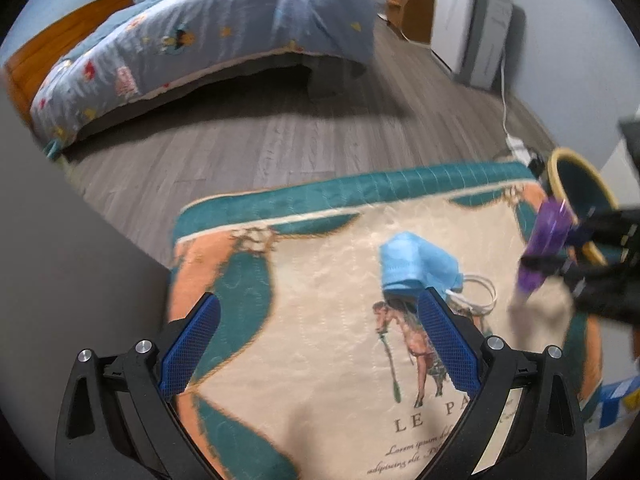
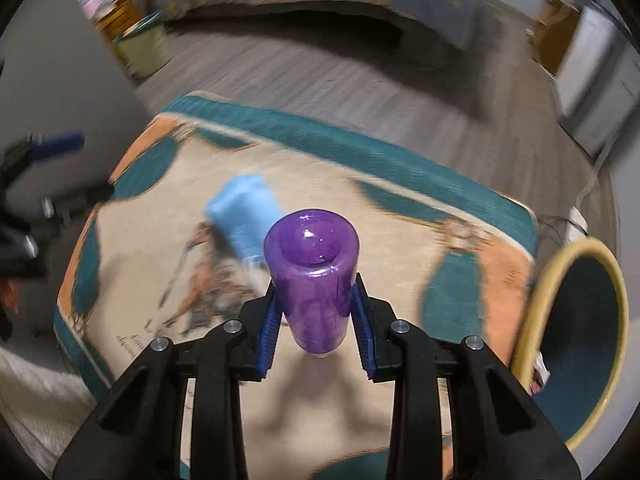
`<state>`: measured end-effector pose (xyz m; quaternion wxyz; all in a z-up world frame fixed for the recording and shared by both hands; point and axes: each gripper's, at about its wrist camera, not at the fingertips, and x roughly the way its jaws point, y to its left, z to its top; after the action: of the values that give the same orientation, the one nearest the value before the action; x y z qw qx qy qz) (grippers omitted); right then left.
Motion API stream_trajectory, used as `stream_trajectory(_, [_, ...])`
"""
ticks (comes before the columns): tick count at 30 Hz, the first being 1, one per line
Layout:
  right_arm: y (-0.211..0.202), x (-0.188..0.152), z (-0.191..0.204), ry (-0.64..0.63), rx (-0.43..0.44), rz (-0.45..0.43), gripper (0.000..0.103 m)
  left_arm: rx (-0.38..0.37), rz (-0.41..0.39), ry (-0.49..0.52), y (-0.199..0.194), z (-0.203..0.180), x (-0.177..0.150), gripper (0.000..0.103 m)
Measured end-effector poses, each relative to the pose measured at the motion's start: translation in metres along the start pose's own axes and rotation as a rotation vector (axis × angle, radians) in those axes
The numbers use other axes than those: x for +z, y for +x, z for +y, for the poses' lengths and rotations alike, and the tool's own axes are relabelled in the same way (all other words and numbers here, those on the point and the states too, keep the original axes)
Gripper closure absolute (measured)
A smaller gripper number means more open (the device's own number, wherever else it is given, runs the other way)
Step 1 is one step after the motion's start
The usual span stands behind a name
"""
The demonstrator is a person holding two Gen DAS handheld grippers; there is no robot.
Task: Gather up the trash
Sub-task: 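Grasp the purple spray bottle with the right tool while the left tool grasps the blue mask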
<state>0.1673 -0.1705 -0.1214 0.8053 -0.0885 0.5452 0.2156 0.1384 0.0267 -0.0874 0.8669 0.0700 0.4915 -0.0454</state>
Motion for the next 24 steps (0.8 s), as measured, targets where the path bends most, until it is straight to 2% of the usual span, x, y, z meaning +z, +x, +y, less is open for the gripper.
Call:
stream_trajectory(3, [-0.001, -0.001, -0.019, 0.042, -0.035, 0.007, 0.071, -0.034, 0.032, 0.039, 0.021, -0.019, 0.0, 0.005])
stream_trajectory(6, [0.001, -0.002, -0.038, 0.115, -0.016, 0.007, 0.071, -0.072, 0.08, 0.057, 0.046, -0.038, 0.002, 0.005])
stream_trajectory(10, [0.005, -0.006, -0.043, 0.146, -0.021, -0.005, 0.071, -0.075, 0.106, 0.043, 0.074, -0.05, 0.007, 0.007])
stream_trajectory(13, [0.014, -0.008, -0.045, 0.161, -0.035, 0.003, 0.071, -0.124, 0.112, 0.025, 0.086, -0.053, 0.009, 0.01])
stream_trajectory(14, [0.018, -0.008, -0.046, 0.166, -0.034, 0.01, 0.071, -0.13, 0.117, 0.025, 0.088, -0.054, 0.009, 0.013])
stream_trajectory(16, [0.029, -0.01, -0.047, 0.174, -0.027, 0.036, 0.071, -0.156, 0.145, 0.034, 0.095, -0.057, 0.008, 0.03])
stream_trajectory(20, [0.046, -0.015, -0.046, 0.169, -0.031, 0.087, 0.071, -0.162, 0.154, 0.049, 0.098, -0.06, 0.006, 0.039])
stream_trajectory(22, [0.047, -0.016, -0.045, 0.168, -0.026, 0.09, 0.07, -0.174, 0.148, 0.06, 0.096, -0.059, 0.006, 0.054])
stream_trajectory(24, [0.048, -0.017, -0.042, 0.155, -0.028, 0.089, 0.067, -0.181, 0.144, 0.065, 0.094, -0.059, 0.006, 0.06])
